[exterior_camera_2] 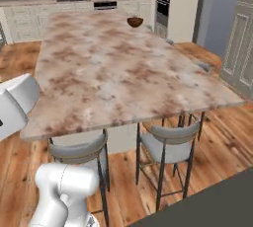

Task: There is a bowl on the dining counter. Grab a lemon wedge from the fridge and place it in the bowl. Then get the liquor bottle and glass cup from the cabinet and place them next to the bowl.

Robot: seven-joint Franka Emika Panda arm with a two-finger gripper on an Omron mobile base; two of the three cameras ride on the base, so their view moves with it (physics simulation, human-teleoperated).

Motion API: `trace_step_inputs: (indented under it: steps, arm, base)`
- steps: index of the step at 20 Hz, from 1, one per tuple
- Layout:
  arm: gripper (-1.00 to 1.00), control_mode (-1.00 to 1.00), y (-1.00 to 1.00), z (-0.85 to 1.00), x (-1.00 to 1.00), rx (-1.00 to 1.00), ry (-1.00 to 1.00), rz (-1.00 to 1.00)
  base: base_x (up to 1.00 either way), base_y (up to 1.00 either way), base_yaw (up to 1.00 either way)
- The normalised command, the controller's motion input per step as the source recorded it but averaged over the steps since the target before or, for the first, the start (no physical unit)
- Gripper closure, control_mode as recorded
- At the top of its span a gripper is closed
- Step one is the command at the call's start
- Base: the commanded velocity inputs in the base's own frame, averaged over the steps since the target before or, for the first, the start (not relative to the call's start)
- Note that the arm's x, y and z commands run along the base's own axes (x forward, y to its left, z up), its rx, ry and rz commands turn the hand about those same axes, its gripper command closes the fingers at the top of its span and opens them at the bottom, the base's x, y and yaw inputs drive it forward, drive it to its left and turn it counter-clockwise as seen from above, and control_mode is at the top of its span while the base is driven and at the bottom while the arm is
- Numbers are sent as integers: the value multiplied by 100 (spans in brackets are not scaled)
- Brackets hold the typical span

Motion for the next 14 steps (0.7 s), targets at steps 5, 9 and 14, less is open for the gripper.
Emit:
trace_step_inputs:
  steps: [5, 9, 14]
  arm:
    - [100, 100, 0, 0, 0, 0, 0, 0]
    - [100, 100, 0, 0, 0, 0, 0, 0]
    - [100, 100, 0, 0, 0, 0, 0, 0]
  base:
    - [16, -100, 0]
    - [32, -100, 1]
    - [43, -100, 4]
